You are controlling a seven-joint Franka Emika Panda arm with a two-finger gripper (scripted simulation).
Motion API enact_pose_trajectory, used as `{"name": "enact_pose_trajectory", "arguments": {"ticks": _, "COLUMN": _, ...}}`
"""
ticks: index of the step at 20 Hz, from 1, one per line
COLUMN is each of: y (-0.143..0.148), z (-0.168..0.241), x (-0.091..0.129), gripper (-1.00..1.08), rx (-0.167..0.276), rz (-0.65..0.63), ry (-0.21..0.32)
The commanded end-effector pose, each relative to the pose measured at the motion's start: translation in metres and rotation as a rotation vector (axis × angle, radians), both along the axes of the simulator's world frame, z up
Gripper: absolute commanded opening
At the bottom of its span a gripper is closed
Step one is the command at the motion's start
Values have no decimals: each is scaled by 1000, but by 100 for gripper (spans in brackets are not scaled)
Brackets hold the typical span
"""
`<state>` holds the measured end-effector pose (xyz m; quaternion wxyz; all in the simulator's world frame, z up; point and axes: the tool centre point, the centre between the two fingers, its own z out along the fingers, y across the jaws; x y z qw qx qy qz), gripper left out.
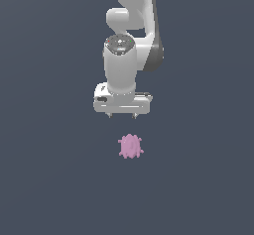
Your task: Pick up the object and move it to a goal position.
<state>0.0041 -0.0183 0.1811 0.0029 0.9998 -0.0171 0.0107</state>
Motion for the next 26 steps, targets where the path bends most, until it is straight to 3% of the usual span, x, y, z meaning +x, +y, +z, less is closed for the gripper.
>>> {"name": "enact_pose_trajectory", "arguments": {"ticks": 1, "y": 0, "z": 0, "x": 0, "gripper": 108, "rx": 0, "rz": 0, "ry": 0}}
{"name": "enact_pose_trajectory", "arguments": {"ticks": 14, "y": -3, "z": 4, "x": 4, "gripper": 108, "rx": -4, "rz": 22, "ry": -10}}
{"name": "enact_pose_trajectory", "arguments": {"ticks": 26, "y": -5, "z": -17, "x": 5, "gripper": 108, "rx": 38, "rz": 138, "ry": -3}}
